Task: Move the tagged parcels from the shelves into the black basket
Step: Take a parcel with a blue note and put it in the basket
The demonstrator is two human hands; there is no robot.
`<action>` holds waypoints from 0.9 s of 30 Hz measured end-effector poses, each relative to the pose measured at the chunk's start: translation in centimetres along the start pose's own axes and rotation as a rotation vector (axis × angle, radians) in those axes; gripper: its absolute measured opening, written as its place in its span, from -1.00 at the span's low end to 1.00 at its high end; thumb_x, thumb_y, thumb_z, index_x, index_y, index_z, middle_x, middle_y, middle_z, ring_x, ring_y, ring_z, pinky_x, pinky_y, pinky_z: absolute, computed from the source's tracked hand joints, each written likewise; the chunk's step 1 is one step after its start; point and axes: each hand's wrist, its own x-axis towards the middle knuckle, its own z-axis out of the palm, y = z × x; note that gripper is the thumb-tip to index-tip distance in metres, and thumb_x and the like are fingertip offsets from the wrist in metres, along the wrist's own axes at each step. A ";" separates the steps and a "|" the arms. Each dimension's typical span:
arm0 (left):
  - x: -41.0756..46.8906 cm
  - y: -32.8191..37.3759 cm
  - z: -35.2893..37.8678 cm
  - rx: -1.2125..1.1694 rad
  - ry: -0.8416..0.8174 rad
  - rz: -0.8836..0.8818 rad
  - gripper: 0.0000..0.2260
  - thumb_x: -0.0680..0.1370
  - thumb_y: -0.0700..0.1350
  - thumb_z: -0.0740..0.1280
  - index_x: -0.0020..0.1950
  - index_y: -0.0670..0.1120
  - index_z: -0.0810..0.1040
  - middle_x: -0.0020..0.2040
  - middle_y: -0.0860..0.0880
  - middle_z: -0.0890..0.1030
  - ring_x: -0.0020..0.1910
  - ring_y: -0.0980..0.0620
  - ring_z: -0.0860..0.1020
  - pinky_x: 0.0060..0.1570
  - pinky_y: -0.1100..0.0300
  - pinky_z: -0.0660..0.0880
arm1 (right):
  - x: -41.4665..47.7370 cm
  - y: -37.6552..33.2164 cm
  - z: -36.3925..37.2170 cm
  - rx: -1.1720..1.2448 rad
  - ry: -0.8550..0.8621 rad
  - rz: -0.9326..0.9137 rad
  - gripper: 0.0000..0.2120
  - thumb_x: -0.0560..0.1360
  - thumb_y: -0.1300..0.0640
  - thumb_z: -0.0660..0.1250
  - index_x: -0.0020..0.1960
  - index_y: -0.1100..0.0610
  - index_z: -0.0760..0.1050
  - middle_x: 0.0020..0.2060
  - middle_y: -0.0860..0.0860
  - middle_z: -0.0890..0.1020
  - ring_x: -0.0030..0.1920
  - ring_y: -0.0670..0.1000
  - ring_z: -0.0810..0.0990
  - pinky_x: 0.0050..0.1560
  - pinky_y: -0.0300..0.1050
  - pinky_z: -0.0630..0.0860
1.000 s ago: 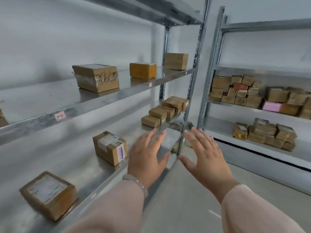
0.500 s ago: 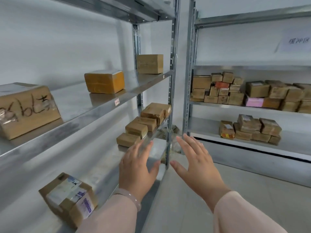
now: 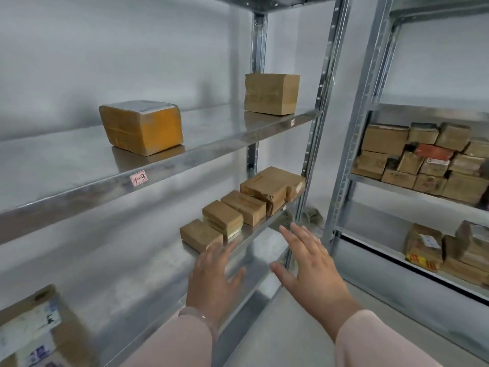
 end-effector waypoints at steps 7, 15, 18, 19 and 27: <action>3.8 -2.9 3.0 -0.036 0.034 -0.239 -0.52 0.52 0.10 0.36 0.43 0.12 0.40 0.43 0.02 0.40 0.41 -0.05 0.34 0.40 0.01 0.32 | 5.2 2.8 3.7 0.057 -0.191 -0.046 -0.35 0.54 -0.28 0.11 0.52 -0.24 -0.12 0.54 -0.18 -0.07 0.53 -0.11 -0.16 0.40 -0.21 -0.25; 12.1 -6.5 7.4 -0.118 0.017 -0.553 -0.52 0.45 0.17 0.24 0.36 0.11 0.44 0.39 -0.03 0.41 0.36 -0.10 0.37 0.38 0.00 0.32 | 14.0 5.5 7.0 0.078 -0.249 -0.106 -0.38 0.54 -0.29 0.10 0.52 -0.24 -0.07 0.53 -0.18 0.01 0.52 -0.11 -0.06 0.44 -0.19 -0.14; 15.3 -7.3 8.3 -0.071 -0.002 -0.610 -0.54 0.56 0.04 0.27 0.45 0.00 0.35 0.47 -0.04 0.32 0.46 -0.08 0.23 0.44 0.05 0.20 | 17.8 5.9 8.1 0.088 -0.276 -0.113 -0.39 0.54 -0.26 0.14 0.51 -0.24 0.00 0.53 -0.18 0.05 0.52 -0.10 -0.02 0.47 -0.10 0.02; 16.1 -7.5 8.5 -0.071 0.008 -0.641 -0.50 0.56 0.04 0.26 0.49 -0.01 0.28 0.51 -0.06 0.26 0.49 -0.08 0.17 0.46 0.05 0.15 | 18.9 6.1 8.5 0.084 -0.282 -0.128 -0.39 0.54 -0.25 0.15 0.51 -0.23 0.01 0.53 -0.17 0.06 0.52 -0.10 -0.01 0.47 -0.11 0.04; 20.6 -10.8 10.9 -0.020 -0.058 -0.896 -0.32 0.50 0.30 0.20 0.56 0.16 0.06 0.59 0.00 -0.11 0.55 -0.12 -0.04 0.50 -0.05 0.06 | 24.4 6.8 11.4 0.148 -0.390 -0.194 -0.43 0.55 -0.25 0.09 0.49 -0.29 -0.05 0.51 -0.27 -0.03 0.51 -0.16 -0.11 0.45 -0.12 -0.08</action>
